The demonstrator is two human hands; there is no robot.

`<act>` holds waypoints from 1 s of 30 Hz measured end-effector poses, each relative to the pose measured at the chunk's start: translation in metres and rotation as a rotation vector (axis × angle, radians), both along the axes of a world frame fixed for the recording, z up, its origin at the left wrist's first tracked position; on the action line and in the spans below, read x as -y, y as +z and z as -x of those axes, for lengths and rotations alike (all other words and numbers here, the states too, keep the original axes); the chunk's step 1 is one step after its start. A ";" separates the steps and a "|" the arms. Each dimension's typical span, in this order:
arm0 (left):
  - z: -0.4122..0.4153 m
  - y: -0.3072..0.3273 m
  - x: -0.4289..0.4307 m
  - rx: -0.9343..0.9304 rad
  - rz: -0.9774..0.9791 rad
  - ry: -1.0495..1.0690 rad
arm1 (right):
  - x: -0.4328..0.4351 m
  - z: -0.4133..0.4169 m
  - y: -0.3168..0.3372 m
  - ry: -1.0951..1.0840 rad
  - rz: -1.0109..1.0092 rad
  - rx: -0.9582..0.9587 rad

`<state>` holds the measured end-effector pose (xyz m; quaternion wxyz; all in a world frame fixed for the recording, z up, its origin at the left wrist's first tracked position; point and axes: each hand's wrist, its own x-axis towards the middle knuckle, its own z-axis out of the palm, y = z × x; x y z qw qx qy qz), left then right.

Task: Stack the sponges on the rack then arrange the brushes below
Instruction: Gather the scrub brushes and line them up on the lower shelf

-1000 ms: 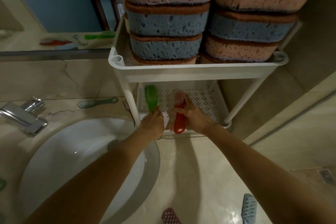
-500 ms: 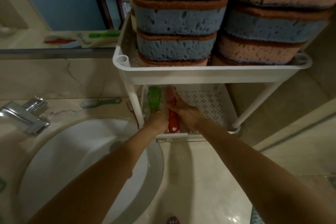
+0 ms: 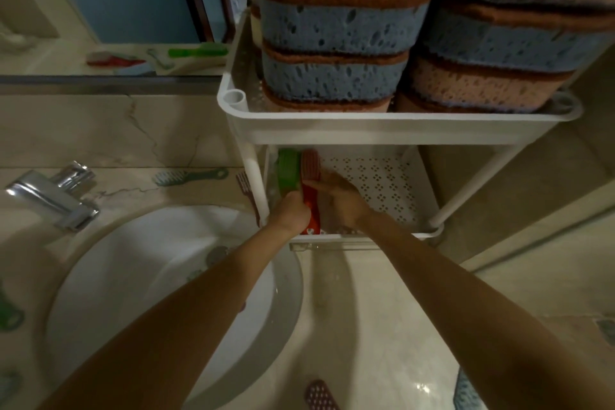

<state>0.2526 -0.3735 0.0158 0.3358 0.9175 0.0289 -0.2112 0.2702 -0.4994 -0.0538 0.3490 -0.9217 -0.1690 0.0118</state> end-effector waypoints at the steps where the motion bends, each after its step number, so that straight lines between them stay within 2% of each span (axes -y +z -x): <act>1: 0.001 0.001 0.000 -0.004 -0.003 -0.017 | -0.001 0.003 0.006 -0.119 -0.028 0.076; 3: 0.007 0.008 -0.002 0.022 0.023 -0.068 | -0.002 0.019 0.027 -0.198 0.145 0.164; 7: 0.027 0.022 -0.012 0.083 0.054 -0.151 | -0.009 0.055 0.051 -0.359 -0.055 0.110; 11: 0.058 0.038 -0.031 0.143 0.051 -0.166 | -0.026 0.101 0.061 -0.439 -0.135 0.126; 15: 0.097 0.042 -0.058 0.152 0.046 -0.087 | -0.055 0.153 0.060 -0.331 -0.113 0.058; 18: 0.132 0.033 -0.086 0.105 -0.001 0.001 | -0.082 0.193 0.054 -0.202 -0.092 -0.161; 21: 0.171 0.014 -0.114 0.040 -0.013 0.076 | -0.111 0.227 0.040 0.021 0.075 -0.380; 23: 0.195 0.000 -0.130 -0.003 -0.034 0.105 | -0.129 0.248 0.027 0.114 0.165 -0.458; 26: 0.219 -0.017 -0.149 -0.055 -0.035 0.185 | -0.146 0.272 0.010 0.214 0.326 -0.497; 30: 0.236 -0.028 -0.163 -0.089 -0.032 0.226 | -0.154 0.288 -0.002 0.254 0.486 -0.396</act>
